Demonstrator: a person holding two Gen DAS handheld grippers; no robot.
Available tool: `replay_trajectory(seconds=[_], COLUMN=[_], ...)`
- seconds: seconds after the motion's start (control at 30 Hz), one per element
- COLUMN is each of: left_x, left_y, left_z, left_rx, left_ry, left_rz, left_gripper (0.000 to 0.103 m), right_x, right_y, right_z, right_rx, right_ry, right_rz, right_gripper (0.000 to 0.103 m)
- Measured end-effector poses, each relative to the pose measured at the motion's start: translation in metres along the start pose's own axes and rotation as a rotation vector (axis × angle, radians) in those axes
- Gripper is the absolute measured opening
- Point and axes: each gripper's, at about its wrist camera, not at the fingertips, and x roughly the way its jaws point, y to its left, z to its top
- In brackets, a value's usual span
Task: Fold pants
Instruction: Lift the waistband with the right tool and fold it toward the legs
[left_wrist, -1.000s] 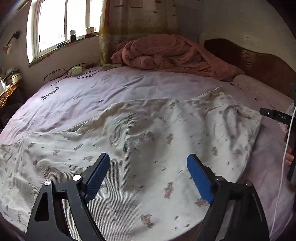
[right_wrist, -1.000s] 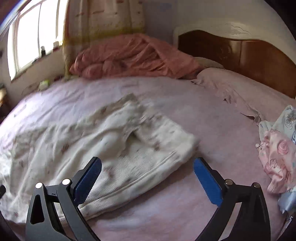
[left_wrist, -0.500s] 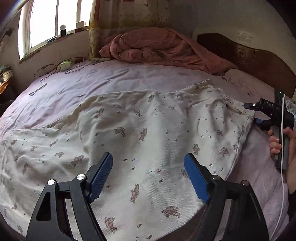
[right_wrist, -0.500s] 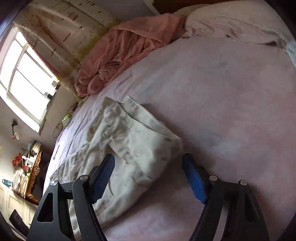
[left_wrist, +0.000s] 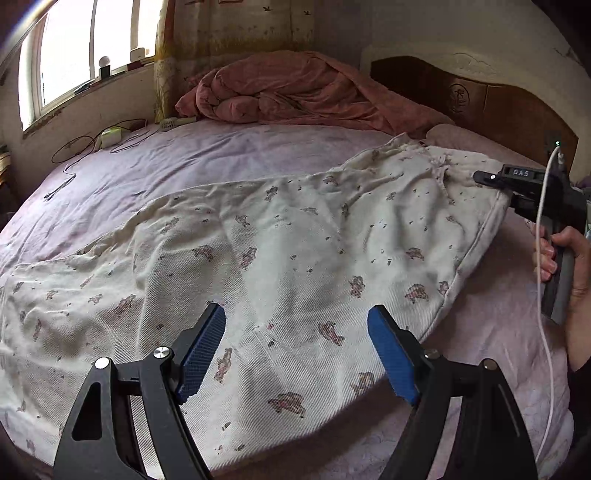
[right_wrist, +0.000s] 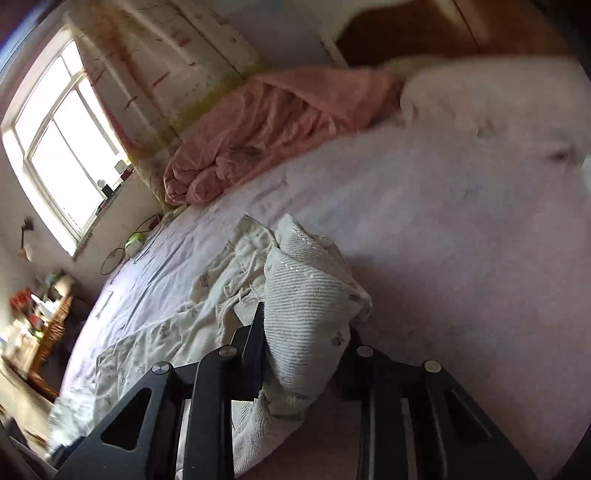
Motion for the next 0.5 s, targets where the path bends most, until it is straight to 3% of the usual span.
replay_trajectory(seconds=[0.1,0.17,0.37,0.5], left_x=[-0.009,-0.011,-0.011,-0.024], left_y=[0.005,0.010,0.034,0.054], left_z=[-0.004,-0.009,-0.021,-0.028], left_rx=[0.014,0.017,-0.050,-0.081], left_ry=[-0.003,0.007,0.040,0.028], left_rz=[-0.002,-0.003,-0.012,0.013], left_gripper=[0.079,0.079,0.079,0.078], right_x=[-0.043,-0.059,-0.039,-0.054], right_y=[-0.004,0.000,0.004,0.028], right_z=[-0.007,-0.013,-0.023,-0.021], right_rx=[0.062,-0.001,-0.051,-0.097], right_ry=[-0.044,-0.076,-0.005,-0.045], right_rz=[-0.011,-0.069,-0.192,-0.158], right_gripper=[0.027,0.027,0.027,0.027])
